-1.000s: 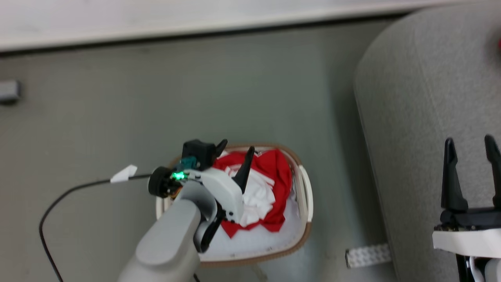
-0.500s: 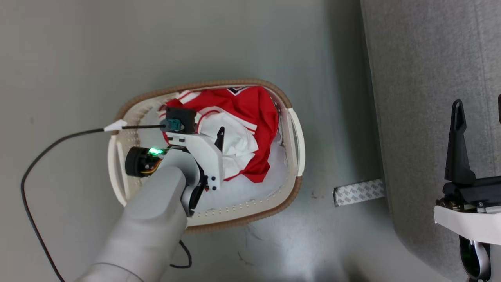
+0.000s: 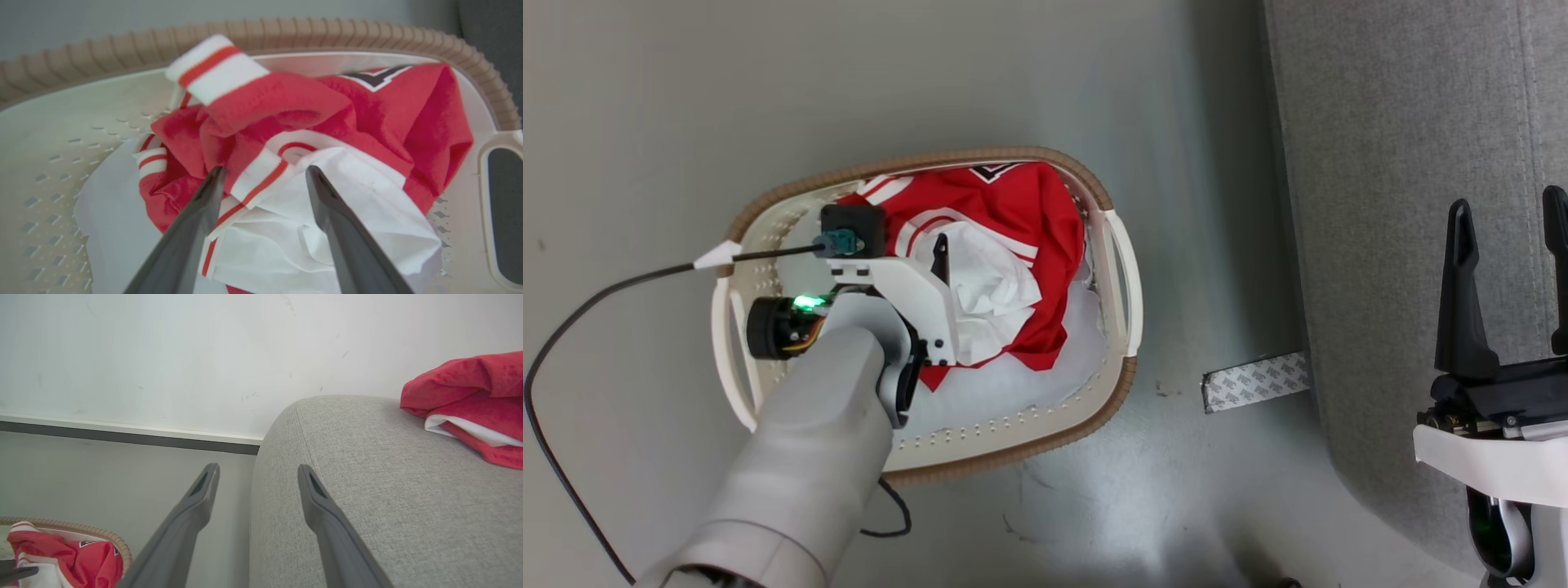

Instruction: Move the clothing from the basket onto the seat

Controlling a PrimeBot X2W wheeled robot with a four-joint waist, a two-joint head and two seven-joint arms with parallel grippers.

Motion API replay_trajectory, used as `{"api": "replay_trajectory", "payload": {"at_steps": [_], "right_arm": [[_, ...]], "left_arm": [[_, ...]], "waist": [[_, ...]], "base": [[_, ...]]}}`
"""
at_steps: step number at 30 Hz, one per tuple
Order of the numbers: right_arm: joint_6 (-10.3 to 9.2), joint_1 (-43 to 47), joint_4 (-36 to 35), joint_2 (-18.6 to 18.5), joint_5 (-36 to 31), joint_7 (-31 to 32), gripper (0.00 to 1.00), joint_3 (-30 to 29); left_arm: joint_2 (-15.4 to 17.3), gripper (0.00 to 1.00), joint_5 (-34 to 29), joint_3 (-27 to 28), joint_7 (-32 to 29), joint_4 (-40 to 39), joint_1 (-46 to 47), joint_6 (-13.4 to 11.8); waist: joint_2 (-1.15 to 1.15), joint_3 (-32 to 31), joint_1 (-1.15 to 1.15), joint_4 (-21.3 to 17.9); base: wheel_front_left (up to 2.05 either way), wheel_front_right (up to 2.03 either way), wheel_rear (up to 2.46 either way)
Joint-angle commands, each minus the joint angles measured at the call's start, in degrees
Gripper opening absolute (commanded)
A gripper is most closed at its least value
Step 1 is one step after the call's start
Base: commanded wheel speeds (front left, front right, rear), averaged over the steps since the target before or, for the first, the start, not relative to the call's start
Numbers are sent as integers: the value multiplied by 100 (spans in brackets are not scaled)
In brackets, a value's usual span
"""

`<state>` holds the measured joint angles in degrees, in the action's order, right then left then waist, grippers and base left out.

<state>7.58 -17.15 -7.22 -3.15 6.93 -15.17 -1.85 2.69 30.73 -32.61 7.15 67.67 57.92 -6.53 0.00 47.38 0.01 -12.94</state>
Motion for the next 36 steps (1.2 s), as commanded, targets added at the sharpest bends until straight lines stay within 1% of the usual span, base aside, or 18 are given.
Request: {"api": "replay_trajectory", "payload": {"at_steps": [1, 8, 16, 17, 18, 22, 27, 32, 36], "right_arm": [[-17, -44, 33, 18, 47, 3, 100, 31], [-17, -84, -3, 28, 105, 3, 100, 69], [-17, -126, -68, 32, 133, 3, 100, 167], [-17, -133, -70, 32, 130, 3, 100, 170], [-17, -142, -74, 33, 130, 3, 100, 160], [-17, -169, -20, 34, 130, 3, 100, 123], [-17, -190, 100, 33, 124, 3, 100, 132], [-17, -70, 323, -7, 35, 3, 100, 51], [-17, 146, 581, -88, 34, 3, 100, 0]], "left_arm": [[37, 100, 84, -14, 38, 70, 107, -6], [38, 100, 116, -58, 87, 213, 314, -112], [72, 100, -74, -307, 9, 401, 617, -266], [71, 43, -90, -328, 32, 416, 652, -280], [69, 0, -128, -368, 66, 422, 693, -269], [61, 0, -162, -435, 213, 463, 722, -226], [43, 0, 29, -419, 409, 466, 432, -69], [33, 0, 371, -440, 646, 73, -189, 215], [30, 0, 696, -612, 737, -425, -861, 391]], "waist": [[0, 2, -1, -39], [0, 138, -1, -135], [0, 522, -1, -246], [0, 564, -1, -251], [0, 605, -1, -249], [0, 627, -1, -201], [0, 293, -1, -16], [0, -481, -1, 318], [0, -1305, -1, 605]], "base": [[0, 0, 0], [0, 0, 0], [0, 0, 0], [0, 0, 0], [0, 0, 0], [0, 0, 0], [0, 0, 0], [0, 0, 0], [0, 0, 0]]}}
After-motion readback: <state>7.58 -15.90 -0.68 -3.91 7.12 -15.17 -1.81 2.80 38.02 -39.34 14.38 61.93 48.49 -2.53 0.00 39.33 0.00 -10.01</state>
